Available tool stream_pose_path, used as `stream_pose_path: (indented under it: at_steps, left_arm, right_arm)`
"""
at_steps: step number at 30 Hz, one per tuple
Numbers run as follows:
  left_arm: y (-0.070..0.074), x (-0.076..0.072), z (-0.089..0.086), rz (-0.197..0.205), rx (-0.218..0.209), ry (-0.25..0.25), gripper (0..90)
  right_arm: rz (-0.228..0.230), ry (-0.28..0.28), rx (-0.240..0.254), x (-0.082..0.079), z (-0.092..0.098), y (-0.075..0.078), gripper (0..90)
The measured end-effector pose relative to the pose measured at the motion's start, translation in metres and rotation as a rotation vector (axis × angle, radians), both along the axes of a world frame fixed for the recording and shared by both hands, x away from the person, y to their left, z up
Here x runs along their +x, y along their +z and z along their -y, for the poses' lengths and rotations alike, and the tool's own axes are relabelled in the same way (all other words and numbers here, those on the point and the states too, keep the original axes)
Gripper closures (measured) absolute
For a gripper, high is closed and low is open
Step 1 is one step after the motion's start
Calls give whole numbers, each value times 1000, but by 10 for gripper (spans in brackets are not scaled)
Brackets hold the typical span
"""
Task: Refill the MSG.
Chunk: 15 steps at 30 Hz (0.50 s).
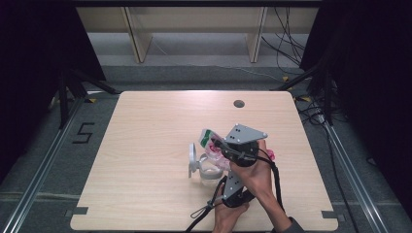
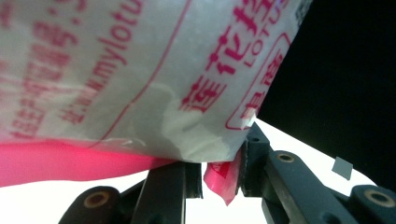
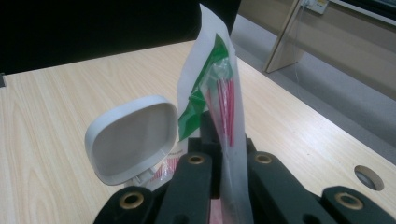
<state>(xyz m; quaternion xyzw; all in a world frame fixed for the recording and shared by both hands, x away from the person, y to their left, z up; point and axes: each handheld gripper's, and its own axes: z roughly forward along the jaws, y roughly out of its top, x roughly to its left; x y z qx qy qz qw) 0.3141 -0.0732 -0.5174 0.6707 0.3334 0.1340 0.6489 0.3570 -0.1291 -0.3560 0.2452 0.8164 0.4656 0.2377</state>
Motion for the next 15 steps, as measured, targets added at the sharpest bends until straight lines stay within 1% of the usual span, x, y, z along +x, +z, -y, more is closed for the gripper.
stream_pose_path:
  at_steps: [1,2,3,4,5,6,7,8,10,11,12,13,14,15]
  left_arm:
    - [1,0,0,-2,4,2,748]
    - [2,-1,-1,-7,13,1,748]
    - [2,0,-1,4,-3,-9,748]
    - [3,-1,-1,2,0,-8,748]
    - [3,-1,-1,3,-3,-8,748]
    - [2,0,0,10,-15,-5,748]
    - [2,-1,-1,-7,9,1,748]
    - [1,0,0,-1,-9,-2,748]
    - [1,-1,-1,-9,10,3,748]
    - [2,-1,-1,-8,6,1,748]
    - [1,-1,0,-8,3,1,748]
    - [1,0,0,-8,2,0,748]
    - [0,0,2,-4,-17,0,748]
    - [0,0,2,-4,-18,-1,748]
  right_arm:
    - [17,2,2,0,0,0,900]
    - [35,9,-13,1,1,2,900]
    - [10,-4,3,-1,0,2,900]
    - [34,0,2,-1,0,3,900]
    - [31,5,-2,-2,-1,3,900]
    - [38,12,-12,-2,-1,4,900]
    - [63,10,-24,-1,-1,3,900]
    - [38,-2,-18,-2,-3,2,900]
    - [34,5,-20,-1,-3,1,900]
    - [44,2,-25,-1,-3,1,900]
    - [27,-4,-15,-2,-4,1,900]
    - [28,-4,-19,-2,-4,0,900]
    - [49,0,-34,0,-3,1,900]
    - [30,3,-28,0,-3,0,900]
